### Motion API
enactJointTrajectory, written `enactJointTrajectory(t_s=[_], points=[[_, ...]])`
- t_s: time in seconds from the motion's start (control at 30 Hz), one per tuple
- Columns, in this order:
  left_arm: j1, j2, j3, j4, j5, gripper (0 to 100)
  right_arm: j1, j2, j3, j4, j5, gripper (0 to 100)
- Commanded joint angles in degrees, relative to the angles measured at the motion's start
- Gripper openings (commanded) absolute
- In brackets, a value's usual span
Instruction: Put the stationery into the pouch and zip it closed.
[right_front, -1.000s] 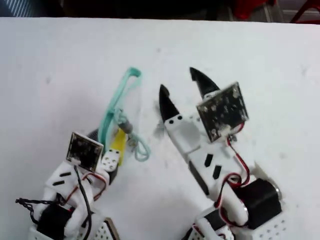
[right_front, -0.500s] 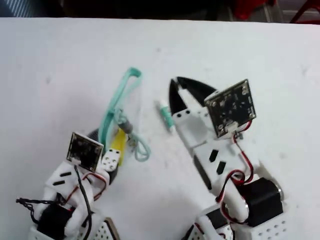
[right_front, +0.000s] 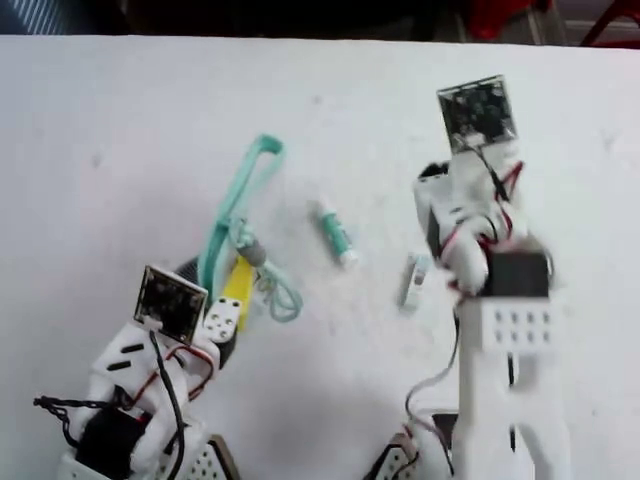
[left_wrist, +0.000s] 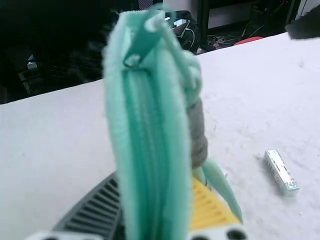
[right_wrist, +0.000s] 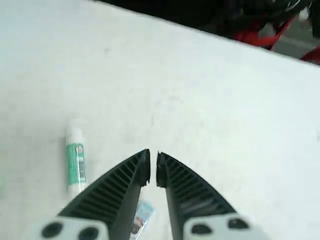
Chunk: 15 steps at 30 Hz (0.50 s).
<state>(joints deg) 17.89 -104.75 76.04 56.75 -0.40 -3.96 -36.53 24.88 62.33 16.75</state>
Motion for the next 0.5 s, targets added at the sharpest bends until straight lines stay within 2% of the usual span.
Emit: enactJointTrajectory(t_s=[0.0, 0.07, 0.17, 0.27, 0.37, 0.47], points=[[-0.6, 0.0, -0.4, -1.5, -0.6, 3, 0.7, 7.6, -0.8, 2.8, 0.5, 1.9], [-0.6, 0.0, -0.4, -1.4, -0.6, 3, 0.7, 12.4, -0.8, 4.4, 0.4, 1.9], [-0.6, 0.0, -0.4, -1.3, -0.6, 3, 0.9, 19.2, -0.8, 7.1, -4.4, 2.2], [-0.6, 0.0, -0.4, -1.3, -0.6, 3, 1.1, 25.2, -0.7, 7.3, -9.7, 9.0], [-0.6, 0.0, -0.4, -1.2, -0.6, 3, 0.7, 29.8, -0.8, 7.1, -11.8, 15.9], [-0.6, 0.0, -0.4, -1.2, -0.6, 3, 0.7, 32.9, -0.8, 5.9, -12.0, 15.2]])
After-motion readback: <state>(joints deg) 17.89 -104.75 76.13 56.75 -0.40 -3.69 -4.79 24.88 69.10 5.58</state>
